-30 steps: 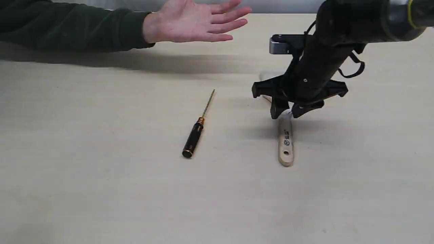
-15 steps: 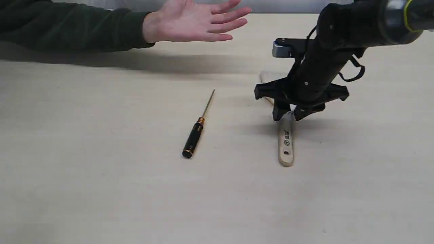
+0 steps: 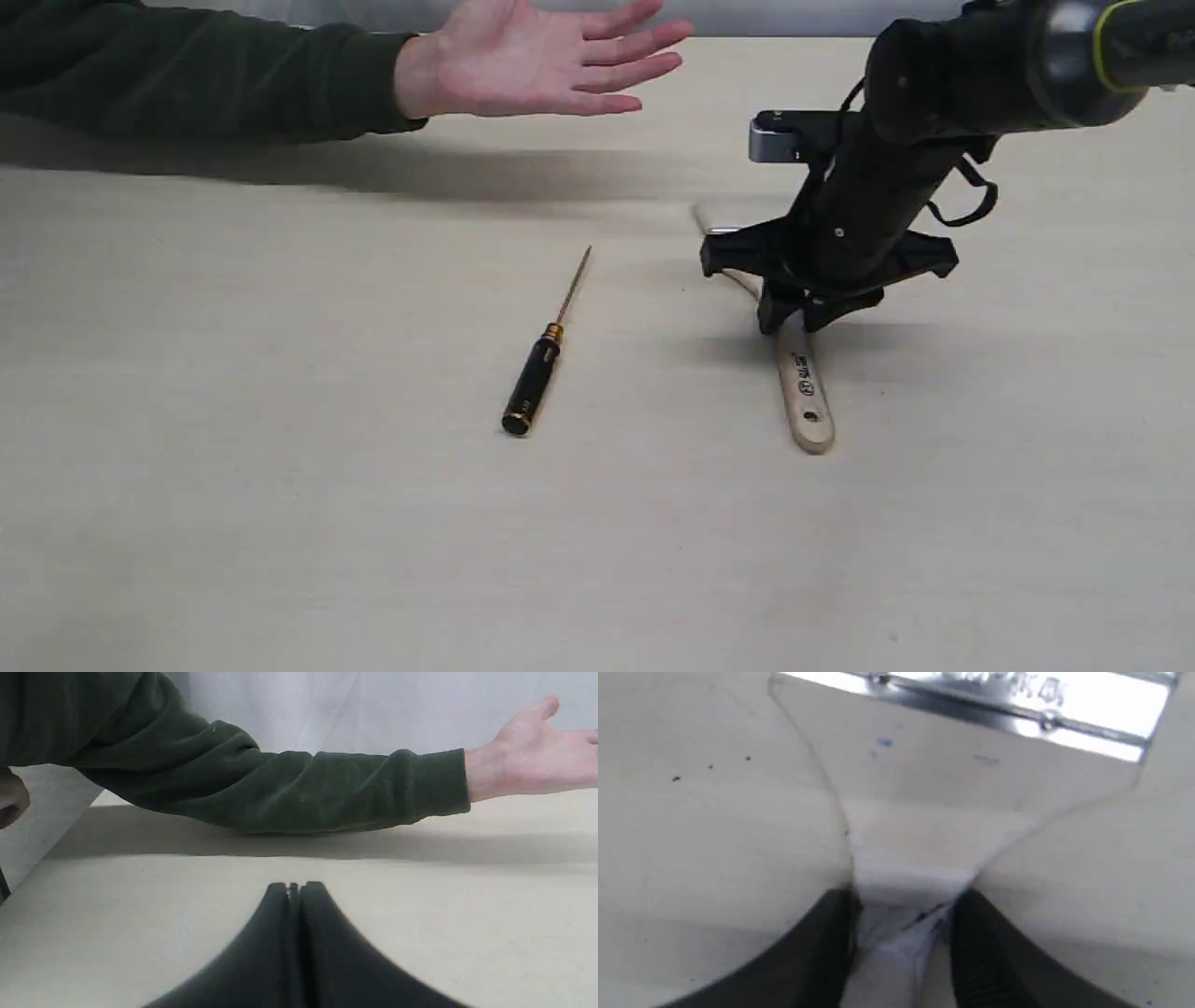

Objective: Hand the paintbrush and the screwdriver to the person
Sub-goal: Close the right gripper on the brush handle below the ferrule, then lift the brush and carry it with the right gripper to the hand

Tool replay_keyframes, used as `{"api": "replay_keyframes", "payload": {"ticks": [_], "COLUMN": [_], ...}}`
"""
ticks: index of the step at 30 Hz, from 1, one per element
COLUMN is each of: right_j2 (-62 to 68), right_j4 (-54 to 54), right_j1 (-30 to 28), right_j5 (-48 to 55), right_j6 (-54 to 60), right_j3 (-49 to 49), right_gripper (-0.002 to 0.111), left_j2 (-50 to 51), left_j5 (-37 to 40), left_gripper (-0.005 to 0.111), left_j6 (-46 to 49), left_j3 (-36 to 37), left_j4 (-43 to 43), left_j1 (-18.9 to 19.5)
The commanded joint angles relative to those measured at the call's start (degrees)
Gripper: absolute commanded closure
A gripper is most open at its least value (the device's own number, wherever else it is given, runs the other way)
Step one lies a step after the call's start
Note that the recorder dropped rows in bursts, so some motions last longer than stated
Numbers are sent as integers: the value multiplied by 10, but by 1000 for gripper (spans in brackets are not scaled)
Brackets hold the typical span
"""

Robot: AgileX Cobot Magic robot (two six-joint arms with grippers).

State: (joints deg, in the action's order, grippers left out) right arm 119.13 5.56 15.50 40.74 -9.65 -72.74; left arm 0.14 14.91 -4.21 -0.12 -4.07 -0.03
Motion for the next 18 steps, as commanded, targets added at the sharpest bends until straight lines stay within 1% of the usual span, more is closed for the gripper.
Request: {"api": "replay_keyframes", "payload": {"ticks": [1, 2, 3, 9, 18], "right_j2": [19, 19, 19, 0, -113], "right_j4": [-34, -42, -50, -66, -66], "right_j1": [-3, -3, -3, -3, -3], "right_j5": [3, 7, 11, 9, 4], "right_j6": [-1, -1, -1, -2, -5], "right_j3": [7, 7, 7, 9, 21], "right_gripper": [95, 102, 104, 104, 104], "left_j2": [-1, -1, -1, -1, -1], "left_j5": [-5, -5, -5, -5, -7], "left_gripper": [107, 107, 107, 107, 107], "left_j6": [-1, -1, -1, -1, -1], "left_j3": [1, 1, 1, 1, 1], "left_j4": [2, 2, 2, 2, 1], "left_j1": [-4, -4, -4, -4, -4]}}
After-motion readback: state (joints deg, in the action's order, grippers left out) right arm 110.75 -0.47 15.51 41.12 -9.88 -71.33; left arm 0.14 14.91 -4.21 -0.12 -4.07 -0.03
